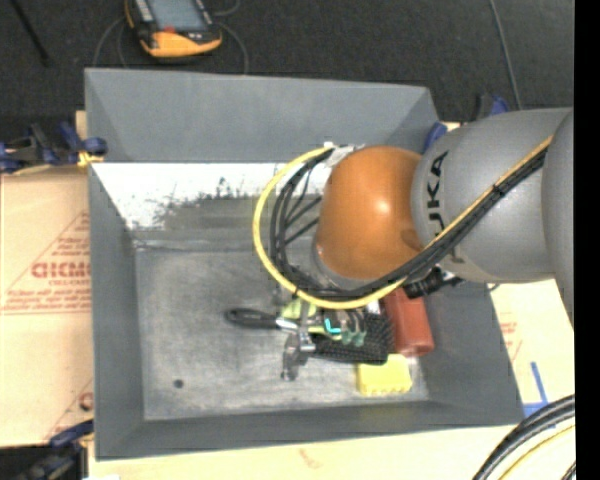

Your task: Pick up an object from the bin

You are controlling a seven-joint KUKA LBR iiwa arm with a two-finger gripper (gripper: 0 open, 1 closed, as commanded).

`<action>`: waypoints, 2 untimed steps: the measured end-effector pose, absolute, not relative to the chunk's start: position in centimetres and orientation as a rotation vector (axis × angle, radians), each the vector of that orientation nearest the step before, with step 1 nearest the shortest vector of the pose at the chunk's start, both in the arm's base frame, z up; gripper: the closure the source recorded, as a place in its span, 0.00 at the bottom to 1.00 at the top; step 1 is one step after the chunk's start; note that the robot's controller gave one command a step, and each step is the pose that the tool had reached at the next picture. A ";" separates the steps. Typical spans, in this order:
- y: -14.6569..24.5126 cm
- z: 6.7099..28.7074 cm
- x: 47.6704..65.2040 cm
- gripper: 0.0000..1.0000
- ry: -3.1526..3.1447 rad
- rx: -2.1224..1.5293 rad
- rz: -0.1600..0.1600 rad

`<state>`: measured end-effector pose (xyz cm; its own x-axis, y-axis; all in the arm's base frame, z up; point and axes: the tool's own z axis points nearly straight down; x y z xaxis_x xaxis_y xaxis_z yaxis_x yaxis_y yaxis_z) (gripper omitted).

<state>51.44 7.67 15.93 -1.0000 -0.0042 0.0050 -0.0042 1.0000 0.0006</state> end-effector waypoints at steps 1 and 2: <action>7.6 16.3 51.6 0.00 -3.144 0.003 -0.002; 1.5 9.8 55.8 0.00 -3.147 0.146 0.001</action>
Offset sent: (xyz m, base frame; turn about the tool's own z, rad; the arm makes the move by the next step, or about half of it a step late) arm 0.0555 -0.0855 -0.0893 -0.1172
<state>55.81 1.47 9.82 -0.9957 -0.0926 -0.0092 -0.0926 0.9957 -0.0011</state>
